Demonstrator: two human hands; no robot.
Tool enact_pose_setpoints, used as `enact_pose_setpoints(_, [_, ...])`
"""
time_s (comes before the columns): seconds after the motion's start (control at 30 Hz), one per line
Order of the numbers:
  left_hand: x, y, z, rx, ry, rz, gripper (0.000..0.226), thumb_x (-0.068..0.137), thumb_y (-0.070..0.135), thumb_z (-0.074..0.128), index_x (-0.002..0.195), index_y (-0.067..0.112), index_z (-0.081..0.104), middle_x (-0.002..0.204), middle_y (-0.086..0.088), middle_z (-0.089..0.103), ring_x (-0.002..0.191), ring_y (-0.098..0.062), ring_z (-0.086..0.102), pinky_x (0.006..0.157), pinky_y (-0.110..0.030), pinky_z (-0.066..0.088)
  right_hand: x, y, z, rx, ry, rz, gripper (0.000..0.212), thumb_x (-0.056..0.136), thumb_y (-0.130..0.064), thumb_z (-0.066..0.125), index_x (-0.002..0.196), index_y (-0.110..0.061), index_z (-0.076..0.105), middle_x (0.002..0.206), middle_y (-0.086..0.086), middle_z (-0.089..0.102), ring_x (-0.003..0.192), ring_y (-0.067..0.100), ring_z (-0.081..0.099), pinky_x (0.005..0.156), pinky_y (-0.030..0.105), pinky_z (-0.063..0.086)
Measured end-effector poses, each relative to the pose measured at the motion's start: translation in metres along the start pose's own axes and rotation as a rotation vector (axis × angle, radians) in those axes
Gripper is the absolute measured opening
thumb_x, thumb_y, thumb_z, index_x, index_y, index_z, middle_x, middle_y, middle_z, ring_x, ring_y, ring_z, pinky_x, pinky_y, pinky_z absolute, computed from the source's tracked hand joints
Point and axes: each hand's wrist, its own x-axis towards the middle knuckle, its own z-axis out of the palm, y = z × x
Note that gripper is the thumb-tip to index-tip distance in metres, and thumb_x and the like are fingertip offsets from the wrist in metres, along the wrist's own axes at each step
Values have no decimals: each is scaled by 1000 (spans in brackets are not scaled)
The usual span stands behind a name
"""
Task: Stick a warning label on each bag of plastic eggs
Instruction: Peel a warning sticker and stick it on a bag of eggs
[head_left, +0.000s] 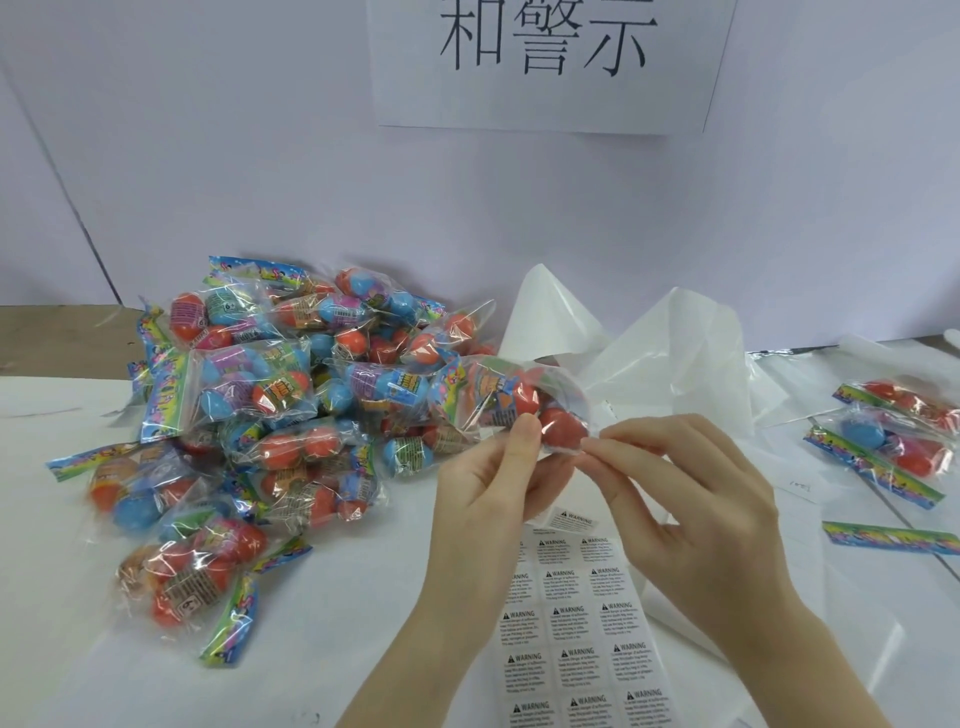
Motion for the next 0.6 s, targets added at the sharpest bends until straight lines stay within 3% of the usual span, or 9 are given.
enact_pose_setpoints(0.2, [-2,0,1,51,-7,17,33,91,17,50,69,12,75,75,-4,74,73,-7,70,65,-11,51,-1,0,1,-132,17,-69,17,85,-10,65,72,-2,71,70,6,67,56,23,60,50,34,50])
enact_pose_setpoints(0.6, [-4,0,2,152,-22,61,40,93,11,49,63,17,74,71,-3,74,74,-7,71,65,-10,51,-4,-2,7,-165,51,1,22,87,-11,58,70,-1,65,70,6,65,57,19,56,58,25,44])
